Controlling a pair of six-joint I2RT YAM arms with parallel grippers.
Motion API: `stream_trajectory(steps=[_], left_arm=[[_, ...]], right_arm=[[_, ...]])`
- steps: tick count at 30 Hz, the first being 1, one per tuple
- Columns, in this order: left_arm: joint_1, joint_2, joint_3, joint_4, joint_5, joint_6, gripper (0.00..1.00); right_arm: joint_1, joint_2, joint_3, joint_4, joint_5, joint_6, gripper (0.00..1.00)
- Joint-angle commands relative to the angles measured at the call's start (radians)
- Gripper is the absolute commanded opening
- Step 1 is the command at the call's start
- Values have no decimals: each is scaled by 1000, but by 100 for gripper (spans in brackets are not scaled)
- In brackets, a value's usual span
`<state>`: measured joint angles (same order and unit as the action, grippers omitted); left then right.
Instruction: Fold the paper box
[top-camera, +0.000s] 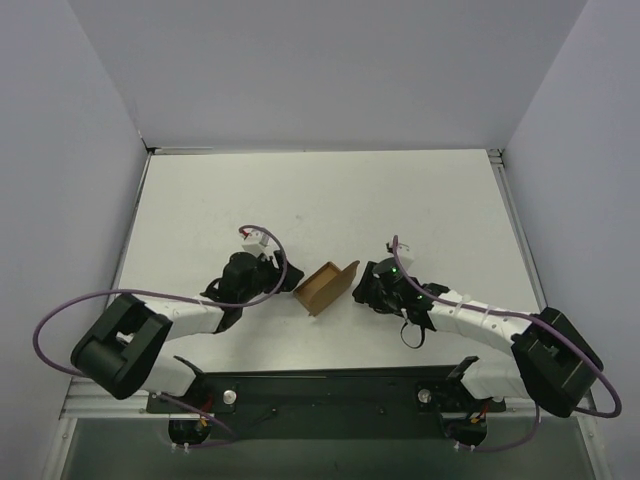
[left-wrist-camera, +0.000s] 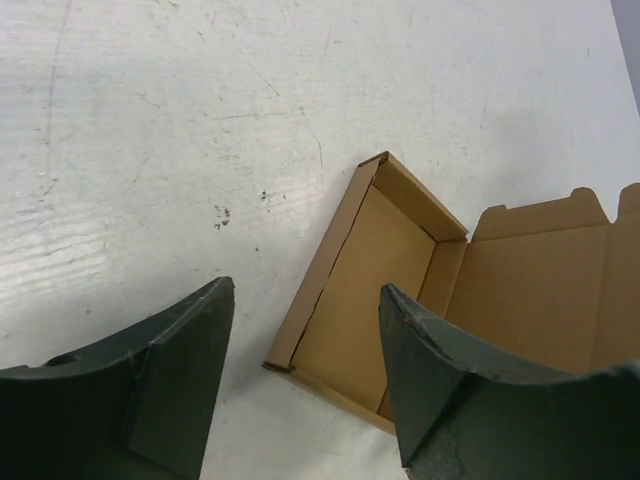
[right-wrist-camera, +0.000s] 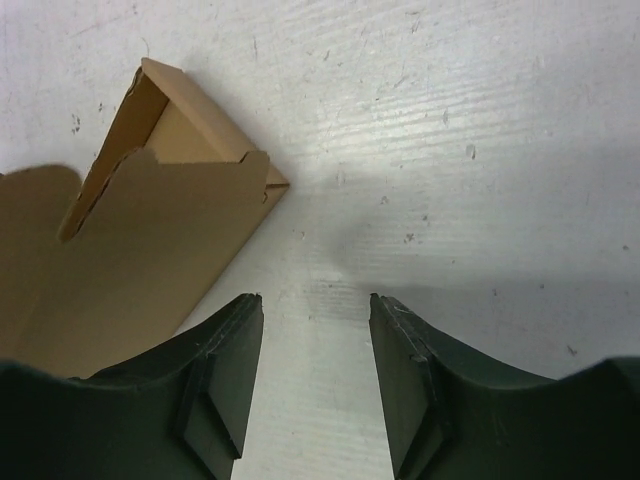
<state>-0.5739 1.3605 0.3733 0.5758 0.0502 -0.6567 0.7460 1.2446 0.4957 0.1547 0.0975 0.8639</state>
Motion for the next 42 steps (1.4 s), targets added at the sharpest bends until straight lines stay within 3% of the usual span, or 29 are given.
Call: stream_trajectory(steps=[1,7,15,21,28,36,42], left_arm=[[11,109,64,124,95,57,66],[-20,192,39,226,169,37,65],[-121,160,-60,295,139,-11,65],[-257,169,-74,341,80,-93,65],[-333,173,-56,389,50,-139,66],[-261,5,-100,319,63,-117,72],[-100,-190,-21,40,163,35,77]], right_arm=[[-42,64,12,120,-65,0,47],[-99,151,26,158,-81,-34,46],[-158,283,89,203,-148,-85,46],[-168,352,176,204,-188,-108,46],[-168,424,276,200,-232,-140,45],[-266,314,256,151,-263,-184,55],[-359,87,184,53,-268,-261,58]])
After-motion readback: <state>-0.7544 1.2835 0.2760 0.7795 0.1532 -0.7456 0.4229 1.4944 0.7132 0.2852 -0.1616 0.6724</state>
